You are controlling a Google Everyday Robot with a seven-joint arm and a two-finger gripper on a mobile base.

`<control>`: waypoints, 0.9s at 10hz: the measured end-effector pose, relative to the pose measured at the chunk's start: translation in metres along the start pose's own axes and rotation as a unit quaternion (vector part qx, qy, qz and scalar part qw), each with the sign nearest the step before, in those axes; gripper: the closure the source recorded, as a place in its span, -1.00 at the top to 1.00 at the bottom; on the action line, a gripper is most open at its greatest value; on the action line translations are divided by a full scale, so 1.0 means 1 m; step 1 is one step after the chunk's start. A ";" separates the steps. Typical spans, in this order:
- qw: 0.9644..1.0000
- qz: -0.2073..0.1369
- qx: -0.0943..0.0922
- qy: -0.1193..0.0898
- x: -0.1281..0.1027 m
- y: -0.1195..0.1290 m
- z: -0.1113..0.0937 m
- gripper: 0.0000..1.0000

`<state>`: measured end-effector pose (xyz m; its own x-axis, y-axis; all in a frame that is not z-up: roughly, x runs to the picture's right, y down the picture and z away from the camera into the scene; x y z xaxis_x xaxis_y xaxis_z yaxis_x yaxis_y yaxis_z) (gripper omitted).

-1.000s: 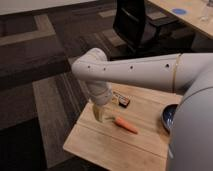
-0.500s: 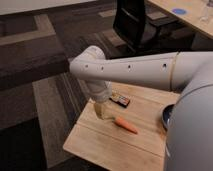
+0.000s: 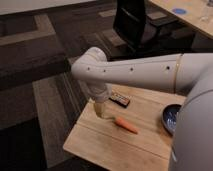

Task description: Place the pepper in the ceramic bowl

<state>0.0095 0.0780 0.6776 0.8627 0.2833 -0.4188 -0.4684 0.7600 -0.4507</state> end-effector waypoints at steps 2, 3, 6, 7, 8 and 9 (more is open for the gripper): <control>0.999 -0.007 0.003 -0.036 0.003 0.003 0.008 0.30; 0.999 -0.004 -0.001 -0.046 0.008 0.003 0.013 0.30; 0.998 -0.003 -0.014 -0.063 0.020 0.001 0.028 0.30; 0.998 -0.005 -0.016 -0.065 0.020 0.001 0.032 0.30; 0.997 -0.009 -0.019 -0.070 0.019 0.001 0.035 0.30; 0.997 -0.012 -0.022 -0.076 0.018 0.000 0.040 0.30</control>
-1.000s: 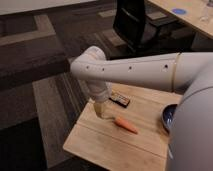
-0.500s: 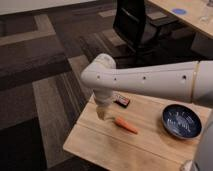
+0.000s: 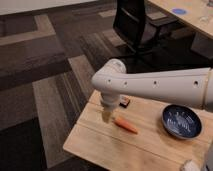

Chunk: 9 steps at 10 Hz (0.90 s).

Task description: Place the pepper in the ceramic bowl

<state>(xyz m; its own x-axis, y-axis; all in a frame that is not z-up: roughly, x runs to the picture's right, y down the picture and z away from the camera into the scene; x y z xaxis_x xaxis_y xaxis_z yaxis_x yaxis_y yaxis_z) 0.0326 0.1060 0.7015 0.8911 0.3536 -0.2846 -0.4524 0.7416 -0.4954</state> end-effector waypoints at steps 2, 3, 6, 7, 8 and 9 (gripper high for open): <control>1.000 -0.006 -0.007 -0.008 0.000 -0.002 0.011 0.30; 1.000 -0.010 -0.010 -0.009 0.000 -0.003 0.016 0.30; 0.999 -0.034 -0.019 -0.014 -0.006 -0.004 0.035 0.30; 0.998 -0.050 -0.025 -0.015 -0.012 0.001 0.045 0.30; 0.998 -0.059 -0.027 -0.014 -0.015 0.003 0.049 0.30; 0.997 -0.068 -0.030 -0.014 -0.017 0.004 0.055 0.30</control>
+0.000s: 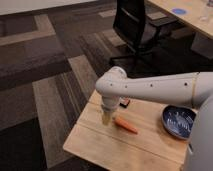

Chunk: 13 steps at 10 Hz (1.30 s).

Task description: Place the pepper in the ceramic bowl

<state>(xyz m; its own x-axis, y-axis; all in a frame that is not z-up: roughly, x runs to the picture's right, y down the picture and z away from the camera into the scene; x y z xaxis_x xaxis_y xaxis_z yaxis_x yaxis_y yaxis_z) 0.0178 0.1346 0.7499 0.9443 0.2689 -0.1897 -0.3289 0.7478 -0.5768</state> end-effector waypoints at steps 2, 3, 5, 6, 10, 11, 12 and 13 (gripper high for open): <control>1.000 -0.015 -0.002 -0.005 -0.002 -0.004 0.009 0.30; 1.000 -0.026 -0.003 -0.008 -0.004 -0.006 0.013 0.30; 0.999 -0.047 -0.011 -0.011 -0.008 -0.008 0.023 0.30; 0.999 -0.052 -0.013 -0.011 -0.007 -0.009 0.026 0.30; 0.997 -0.076 -0.019 0.002 -0.001 -0.013 0.037 0.08; 0.997 -0.080 -0.018 0.002 -0.001 -0.014 0.037 -0.09; 0.996 -0.084 -0.016 0.005 -0.001 -0.015 0.037 -0.44; 0.996 -0.087 -0.012 0.007 -0.002 -0.016 0.034 -0.70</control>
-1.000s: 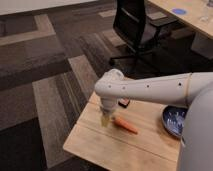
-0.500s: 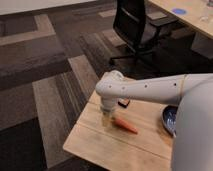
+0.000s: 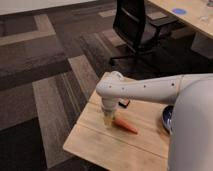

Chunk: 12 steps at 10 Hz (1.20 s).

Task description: Place the pepper in the ceramic bowl

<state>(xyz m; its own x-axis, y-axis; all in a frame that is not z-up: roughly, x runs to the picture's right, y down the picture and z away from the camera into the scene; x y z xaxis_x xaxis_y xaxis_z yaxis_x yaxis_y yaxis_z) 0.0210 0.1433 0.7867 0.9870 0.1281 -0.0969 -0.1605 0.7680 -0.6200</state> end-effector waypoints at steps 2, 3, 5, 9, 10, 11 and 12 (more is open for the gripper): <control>1.000 -0.002 0.006 0.003 -0.001 -0.001 -0.006 -0.99; 1.000 0.001 0.010 0.007 -0.001 -0.003 -0.013 -1.00; 0.999 0.021 0.029 0.004 0.011 -0.015 -0.044 -1.00; 0.986 0.140 0.082 0.026 0.136 -0.047 -0.122 -1.00; 0.980 0.174 0.093 0.033 0.169 -0.050 -0.142 -1.00; 0.975 0.193 0.103 0.043 0.192 -0.052 -0.161 -1.00; 0.968 0.211 0.123 0.052 0.214 -0.058 -0.186 -1.00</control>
<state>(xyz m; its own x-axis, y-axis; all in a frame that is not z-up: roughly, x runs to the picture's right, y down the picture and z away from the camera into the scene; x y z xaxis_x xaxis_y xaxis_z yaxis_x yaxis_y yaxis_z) 0.2426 0.0095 0.6571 0.8268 0.4084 -0.3868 -0.5326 0.7896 -0.3048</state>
